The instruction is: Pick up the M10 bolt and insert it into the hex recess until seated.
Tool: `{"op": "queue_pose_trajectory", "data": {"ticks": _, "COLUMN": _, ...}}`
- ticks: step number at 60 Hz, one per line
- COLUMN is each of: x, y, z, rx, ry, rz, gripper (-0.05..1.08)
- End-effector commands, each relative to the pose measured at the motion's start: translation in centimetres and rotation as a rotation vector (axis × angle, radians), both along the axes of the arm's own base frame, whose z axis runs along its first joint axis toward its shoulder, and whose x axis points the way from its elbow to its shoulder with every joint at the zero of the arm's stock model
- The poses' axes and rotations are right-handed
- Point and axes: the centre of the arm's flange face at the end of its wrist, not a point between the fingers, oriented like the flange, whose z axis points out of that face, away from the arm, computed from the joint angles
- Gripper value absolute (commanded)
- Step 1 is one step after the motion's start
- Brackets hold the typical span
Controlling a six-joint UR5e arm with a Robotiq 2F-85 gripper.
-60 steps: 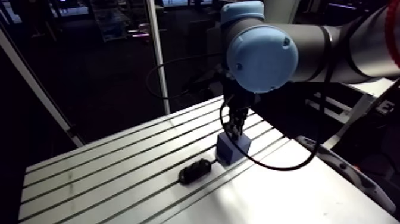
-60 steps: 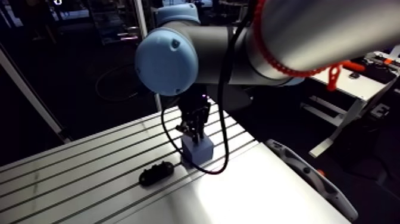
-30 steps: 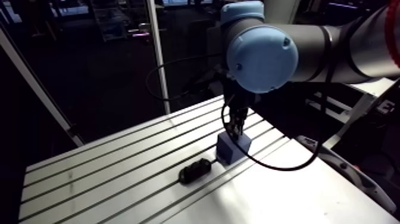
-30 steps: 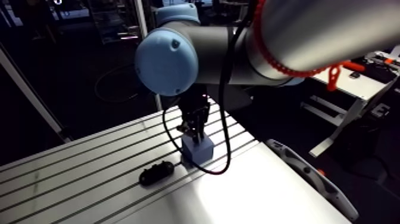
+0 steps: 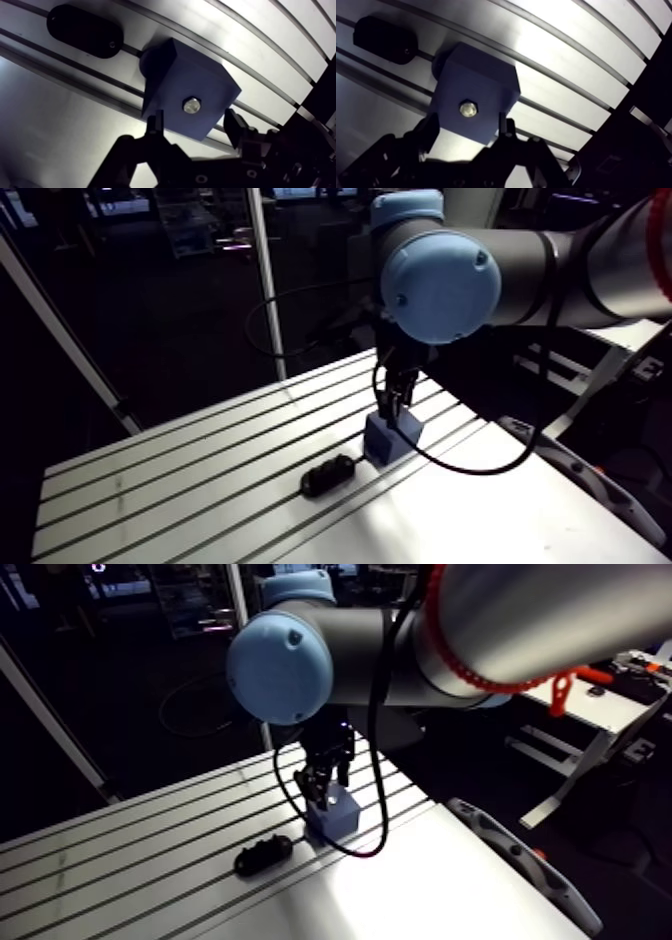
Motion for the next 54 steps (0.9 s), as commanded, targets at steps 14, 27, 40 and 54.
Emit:
{"op": "queue_pose_trajectory", "data": {"ticks": 14, "x": -0.17, "y": -0.53, "z": 0.57, "rx": -0.013, "ry": 0.018, "rz": 0.006, "gripper": 0.54}}
{"op": "queue_pose_trajectory", "data": {"ticks": 27, "x": -0.14, "y": -0.61, "z": 0.62, "rx": -0.02, "ry": 0.027, "rz": 0.002, "gripper": 1.03}}
{"op": "queue_pose_trajectory", "data": {"ticks": 40, "x": -0.08, "y": -0.46, "z": 0.61, "rx": -0.022, "ry": 0.028, "rz": -0.001, "gripper": 1.06}}
{"op": "queue_pose_trajectory", "data": {"ticks": 54, "x": -0.11, "y": -0.21, "z": 0.74, "rx": -0.022, "ry": 0.032, "rz": -0.007, "gripper": 1.07}}
